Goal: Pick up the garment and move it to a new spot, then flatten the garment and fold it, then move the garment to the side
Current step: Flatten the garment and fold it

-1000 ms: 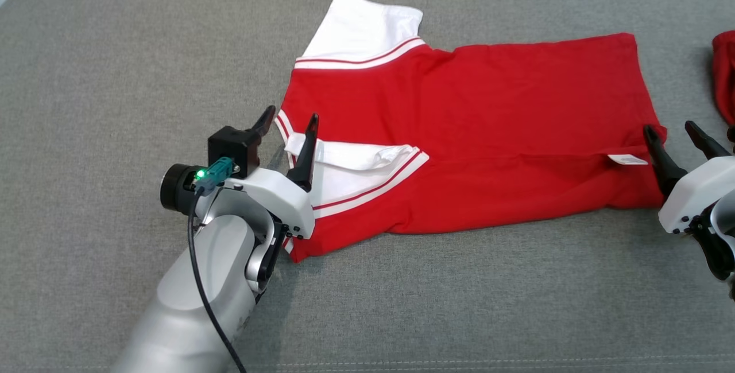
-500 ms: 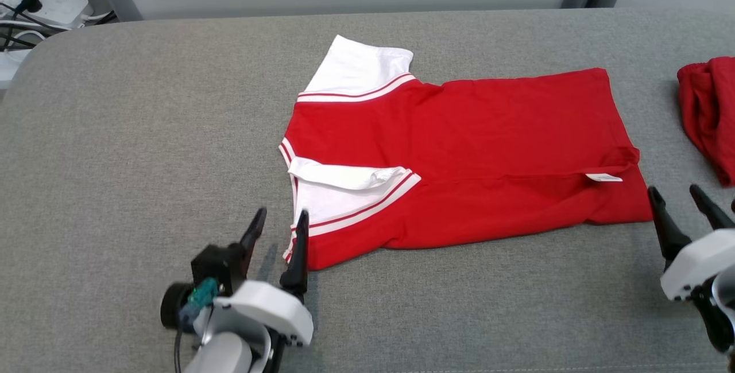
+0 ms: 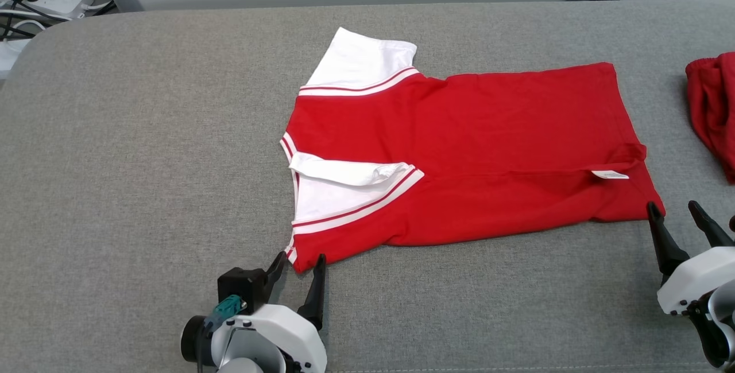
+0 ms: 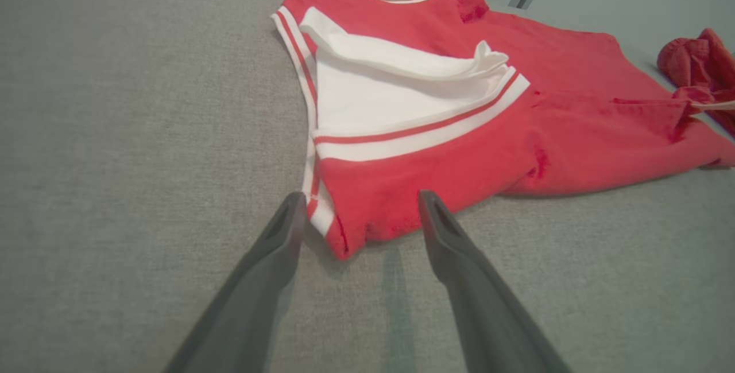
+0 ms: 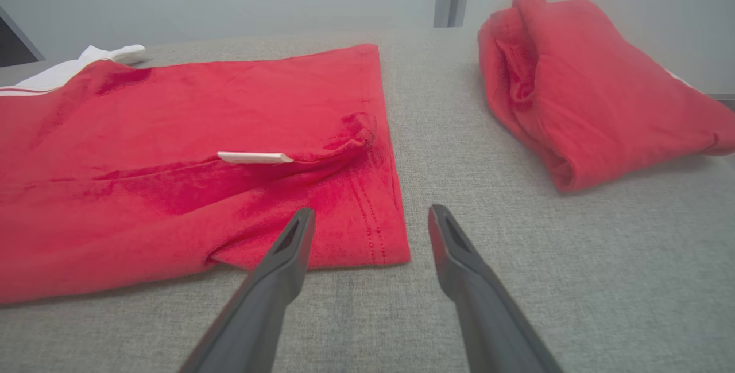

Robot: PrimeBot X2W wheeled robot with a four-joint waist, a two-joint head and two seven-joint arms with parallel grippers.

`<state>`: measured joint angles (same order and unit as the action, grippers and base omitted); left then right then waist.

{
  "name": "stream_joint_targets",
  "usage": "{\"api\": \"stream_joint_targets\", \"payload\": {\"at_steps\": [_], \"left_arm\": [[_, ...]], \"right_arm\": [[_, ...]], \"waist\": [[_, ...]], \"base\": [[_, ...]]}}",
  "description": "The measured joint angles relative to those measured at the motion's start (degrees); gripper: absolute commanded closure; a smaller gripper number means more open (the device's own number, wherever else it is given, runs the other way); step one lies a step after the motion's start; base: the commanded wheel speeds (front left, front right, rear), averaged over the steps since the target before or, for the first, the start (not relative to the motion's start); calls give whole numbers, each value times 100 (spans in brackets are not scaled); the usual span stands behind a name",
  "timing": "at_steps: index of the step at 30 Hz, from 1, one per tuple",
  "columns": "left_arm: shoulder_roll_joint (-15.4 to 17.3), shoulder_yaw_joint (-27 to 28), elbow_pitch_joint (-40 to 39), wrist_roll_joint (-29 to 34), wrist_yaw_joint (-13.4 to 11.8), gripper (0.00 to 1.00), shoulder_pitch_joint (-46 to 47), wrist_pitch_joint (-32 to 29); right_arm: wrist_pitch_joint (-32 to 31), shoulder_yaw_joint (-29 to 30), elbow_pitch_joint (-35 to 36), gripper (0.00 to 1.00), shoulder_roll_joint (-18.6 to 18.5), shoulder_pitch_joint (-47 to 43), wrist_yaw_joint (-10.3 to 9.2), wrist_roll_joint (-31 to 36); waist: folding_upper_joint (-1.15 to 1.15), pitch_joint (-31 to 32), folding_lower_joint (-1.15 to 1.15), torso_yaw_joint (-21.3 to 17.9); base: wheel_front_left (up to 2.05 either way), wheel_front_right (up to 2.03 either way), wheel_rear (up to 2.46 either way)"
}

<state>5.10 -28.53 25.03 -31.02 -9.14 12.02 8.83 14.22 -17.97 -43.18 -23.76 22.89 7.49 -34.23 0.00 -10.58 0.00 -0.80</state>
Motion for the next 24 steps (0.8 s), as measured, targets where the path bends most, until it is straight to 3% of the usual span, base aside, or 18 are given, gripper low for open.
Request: {"api": "stream_joint_targets", "payload": {"at_steps": [9, 11, 13, 14, 24], "left_arm": [[-36, -46, 361, -90, 15, 2, 157, -82], [-48, -45, 425, -91, 57, 50, 282, -81], [-56, -49, 508, -91, 75, 75, 394, -79], [-58, -62, 537, -91, 116, 100, 427, -74], [-59, -185, 709, -92, 308, 100, 641, -19]], "right_arm": [[0, -52, -1, 0, -7, 16, 0, 45], [0, -153, -38, 0, 11, 51, 0, 31], [0, -272, -96, 0, 18, 158, 0, -91], [0, -319, -155, 0, 26, 233, 0, -149], [-85, -879, -639, 0, 7, 720, 0, -871]], "waist": [[0, -126, 0, 0], [0, -167, 0, -2], [0, -220, 0, -9], [0, -246, 0, -12], [0, -403, 0, 76]], "base": [[0, 0, 0], [0, 0, 0], [0, 0, 0], [0, 0, 0], [0, 0, 0]]}}
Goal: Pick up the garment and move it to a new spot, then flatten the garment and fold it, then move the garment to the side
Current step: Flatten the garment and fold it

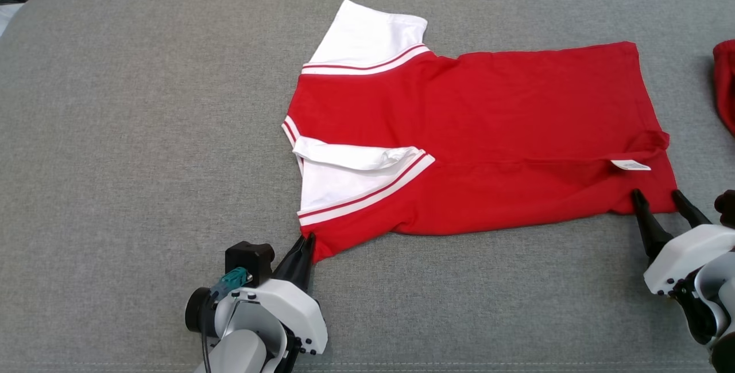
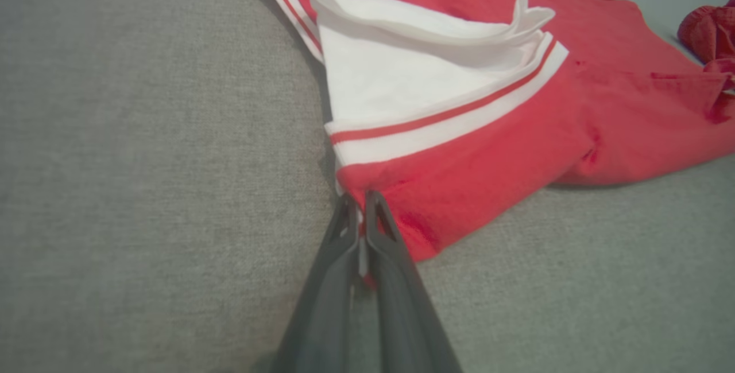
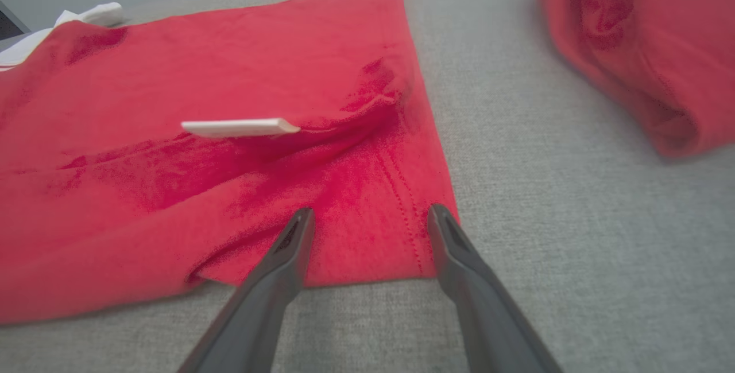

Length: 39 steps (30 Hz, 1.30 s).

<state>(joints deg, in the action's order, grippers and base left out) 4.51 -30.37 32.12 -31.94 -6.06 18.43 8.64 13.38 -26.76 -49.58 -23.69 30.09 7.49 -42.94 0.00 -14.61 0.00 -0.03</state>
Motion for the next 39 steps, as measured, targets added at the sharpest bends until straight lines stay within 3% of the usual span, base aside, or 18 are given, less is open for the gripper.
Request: {"api": "stream_joint_targets", "payload": {"at_steps": [10, 11, 12, 13, 14, 15, 29, 39], "left_arm": [[34, -104, -7, 18, 3, 100, 109, -5], [38, -111, -10, 18, 3, 100, 121, -7], [46, -122, -10, 18, 3, 100, 141, -13], [46, -122, -10, 18, 3, 100, 141, -13], [55, -125, -11, 19, 3, 100, 166, -14], [68, -126, -13, 19, 3, 100, 193, -15], [548, -236, -430, 119, -14, 100, 148, -390], [992, -366, -1748, 110, -491, 100, -822, -1154]], "right_arm": [[-47, -336, -571, 0, -71, 285, 0, -475], [-47, -364, -624, 48, -73, 316, 1, -502], [-46, -392, -669, 48, -76, 354, 1, -502], [-46, -392, -669, 67, -76, 354, 1, -502], [-46, -427, -683, 97, -81, 374, 0, -512], [-41, -483, -693, 100, -94, 384, 0, -546], [23, -1114, -316, 100, -423, 21, 1, -827], [18, -1284, 100, 100, -782, -630, 3, -1038]], "waist": [[0, -90, 0, 122], [0, -99, 0, 128], [0, -106, 0, 130], [0, -106, 0, 130], [0, -110, 0, 127], [0, -113, 0, 123], [0, 106, 0, 58], [0, 290, 0, -42]], "base": [[0, 0, 0], [0, 0, 0], [0, 0, 0], [0, 0, 0], [0, 0, 0], [0, 0, 0], [0, 0, 0], [0, 0, 0]]}}
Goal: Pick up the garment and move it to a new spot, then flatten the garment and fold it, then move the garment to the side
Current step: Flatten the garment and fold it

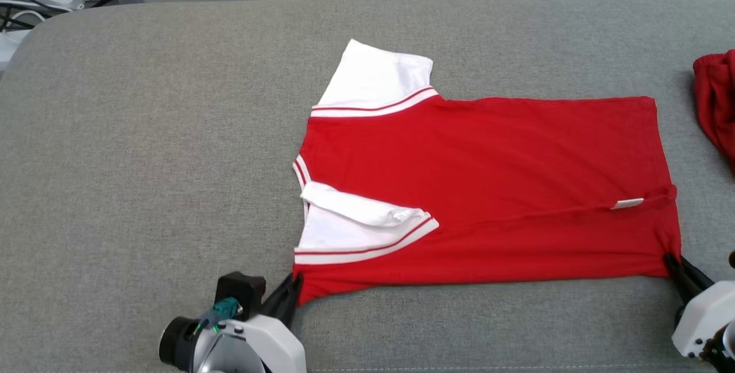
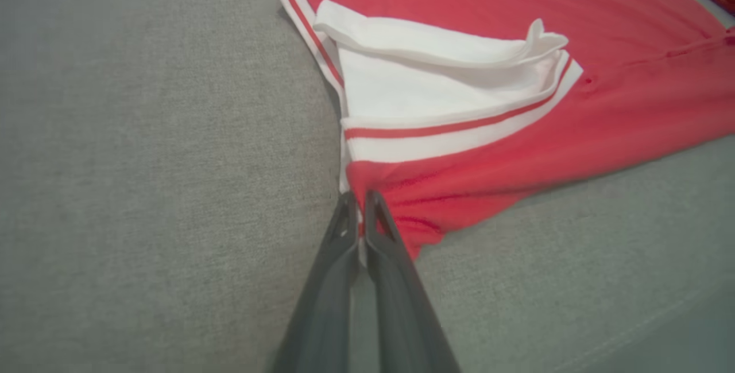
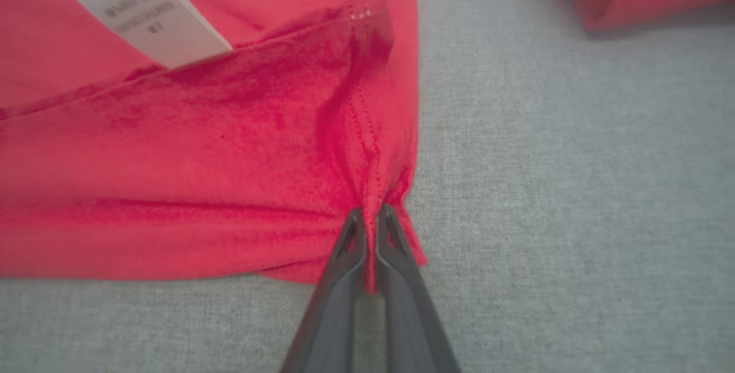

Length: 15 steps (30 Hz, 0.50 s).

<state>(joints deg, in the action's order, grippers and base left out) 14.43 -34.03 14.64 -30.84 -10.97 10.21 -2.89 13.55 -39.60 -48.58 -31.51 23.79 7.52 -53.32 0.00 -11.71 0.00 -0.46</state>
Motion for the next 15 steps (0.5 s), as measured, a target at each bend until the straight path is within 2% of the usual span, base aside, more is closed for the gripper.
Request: {"api": "stream_joint_targets", "payload": {"at_steps": [6, 12, 13, 14, 15], "left_arm": [[159, -74, -780, -9, -321, 100, -495, -434], [276, -111, -1060, -10, -422, 100, -641, -575], [274, -111, -1057, -11, -422, 85, -640, -575], [270, -111, -1039, -23, -423, 49, -640, -575], [267, -113, -1012, -46, -423, 0, -640, -593]], "right_arm": [[-69, -5, 174, 100, -167, -157, 0, -20], [-193, 37, 186, 100, -204, -207, 5, -20], [-194, 43, 183, 80, -202, -208, 5, -19], [-197, 48, 181, 58, -197, -209, 5, -18], [-197, 63, 172, 0, -190, -210, 7, -8]], "waist": [[0, 8, 0, 9], [0, 34, 0, 39], [0, 43, 0, 41], [0, 53, 0, 41], [0, 63, 0, 39]], "base": [[0, 0, 0], [0, 0, 0], [0, 0, 0], [0, 0, 0], [0, 0, 0]]}}
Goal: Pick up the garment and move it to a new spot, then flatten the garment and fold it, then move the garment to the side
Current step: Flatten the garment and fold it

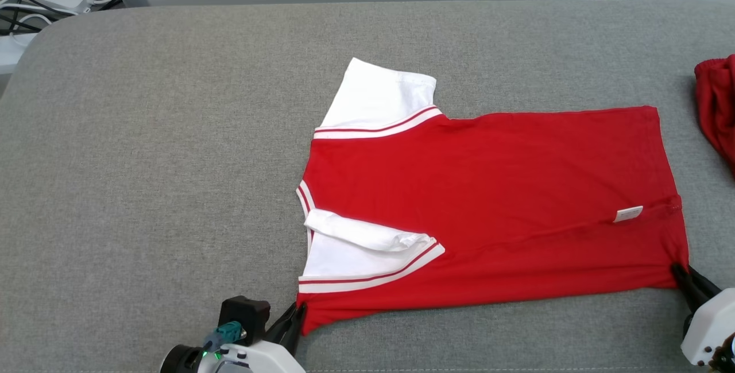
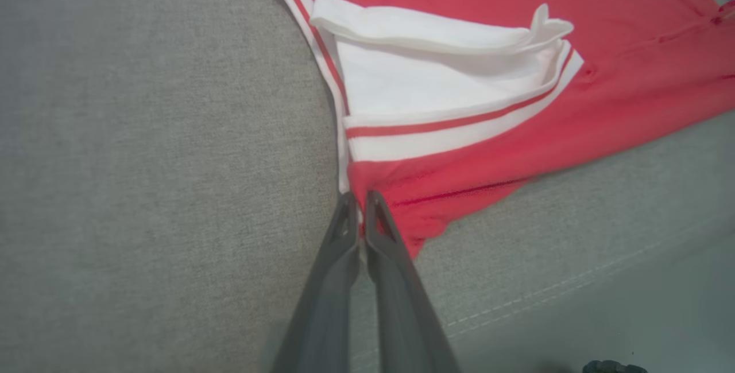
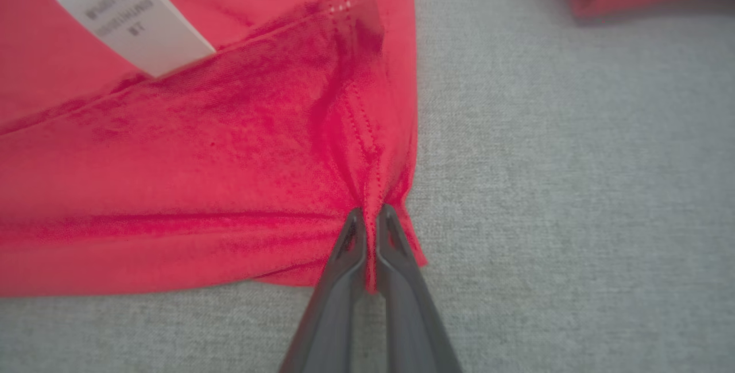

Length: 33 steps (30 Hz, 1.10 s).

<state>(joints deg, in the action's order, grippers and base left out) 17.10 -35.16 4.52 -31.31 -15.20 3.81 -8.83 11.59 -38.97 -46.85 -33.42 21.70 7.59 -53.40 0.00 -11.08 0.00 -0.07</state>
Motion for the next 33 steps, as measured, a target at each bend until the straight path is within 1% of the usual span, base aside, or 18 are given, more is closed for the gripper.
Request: {"api": "stream_joint_targets", "payload": {"at_steps": [5, 9, 12, 16, 19, 21, 23, 26, 30, 33], "left_arm": [[-36, 2, 282, -37, -48, 0, 1, 29], [-140, -2, 441, -87, -3, 0, 1, 109], [-154, 77, 467, -56, -71, 0, 3, 368], [-167, 346, 455, -34, -209, 0, 30, 950], [-219, 524, 457, -37, -235, 0, 48, 1350], [-314, 669, 457, -46, -253, 0, 66, 1669], [-401, 773, 454, -56, -253, 0, 132, 1956], [-526, 943, 446, -76, -235, 0, 140, 2192], [-679, 1192, 352, -44, -27, 0, 121, 2305], [-804, 1491, 113, 210, 119, 0, 59, 2306]], "right_arm": [[29, 171, -63, 0, 30, -14, -4, 126], [94, 322, -34, 0, 56, -92, -9, 236], [166, 485, 41, 0, 58, -115, -9, 433], [215, 895, 256, 0, 115, -102, -9, 831], [259, 1345, 648, 0, 271, -104, -10, 1243], [259, 1630, 927, 0, 423, -122, -10, 1518], [259, 1833, 1230, 0, 569, -172, -10, 1784], [264, 2100, 1629, 0, 800, -433, -10, 2086], [264, 2454, 2071, 0, 1098, -795, -10, 2413], [265, 2713, 2405, 0, 1295, -1048, -10, 2626]], "waist": [[0, 59, 0, -32], [0, 123, 0, -68], [0, 184, 0, -101], [0, 311, 0, -132], [0, 421, 0, -155], [0, 499, 0, -170], [0, 575, 0, -190], [0, 692, 0, -225], [0, 869, 0, -267], [0, 993, 0, -296]], "base": [[0, 0, 0], [0, 0, 0], [0, 0, 0], [0, 0, 0], [0, 0, 0], [0, 0, 0], [0, 0, 0], [0, 0, 0], [0, 0, 0], [0, 0, 0]]}}
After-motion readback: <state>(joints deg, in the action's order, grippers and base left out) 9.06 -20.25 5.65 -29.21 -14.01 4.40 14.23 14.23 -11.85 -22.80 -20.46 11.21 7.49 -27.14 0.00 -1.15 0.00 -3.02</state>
